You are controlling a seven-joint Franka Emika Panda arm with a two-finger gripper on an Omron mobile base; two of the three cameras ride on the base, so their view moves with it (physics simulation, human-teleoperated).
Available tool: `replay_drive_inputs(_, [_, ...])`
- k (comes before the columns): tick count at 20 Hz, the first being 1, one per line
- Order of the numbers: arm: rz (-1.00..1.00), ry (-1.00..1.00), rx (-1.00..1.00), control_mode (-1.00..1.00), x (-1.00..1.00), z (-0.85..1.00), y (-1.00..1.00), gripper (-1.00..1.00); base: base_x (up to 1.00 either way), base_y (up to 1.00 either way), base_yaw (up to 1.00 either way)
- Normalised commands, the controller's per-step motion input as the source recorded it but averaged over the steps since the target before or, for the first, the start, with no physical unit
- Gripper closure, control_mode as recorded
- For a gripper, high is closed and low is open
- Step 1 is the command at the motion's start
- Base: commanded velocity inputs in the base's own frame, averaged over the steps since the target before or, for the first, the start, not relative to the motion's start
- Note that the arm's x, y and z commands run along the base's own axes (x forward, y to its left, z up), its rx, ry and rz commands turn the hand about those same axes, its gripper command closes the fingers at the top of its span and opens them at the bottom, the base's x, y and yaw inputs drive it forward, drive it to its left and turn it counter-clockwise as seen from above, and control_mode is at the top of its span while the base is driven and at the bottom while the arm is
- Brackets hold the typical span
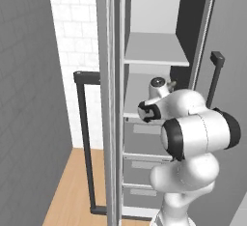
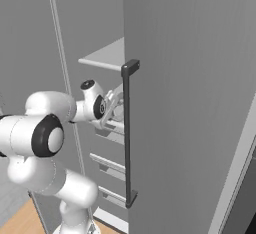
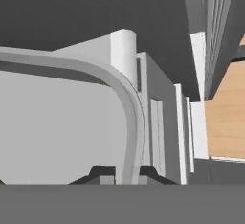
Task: Take the meat container that has the fish and place it on the second highest rack of the freezer. Then take the vegetable container that has the squash and cucumber and place it on the highest rack of the freezer.
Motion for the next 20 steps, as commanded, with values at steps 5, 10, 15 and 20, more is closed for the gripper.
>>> replay_drive_inputs(5, [0.0,0.0,0.0,-1.0,0.63,-0.08,-0.2,1.0,0.0,0.0,0.0])
replay_drive_inputs(10, [0.0,0.0,0.0,-1.0,0.5,-0.19,-0.12,1.0,0.0,0.0,0.0])
replay_drive_inputs(15, [0.0,-0.01,0.0,-1.0,0.45,-0.27,-0.06,1.0,0.0,0.0,0.0])
replay_drive_inputs(20, [0.0,-0.01,0.0,-1.0,0.34,-0.2,-0.07,1.0,0.0,0.0,0.0])
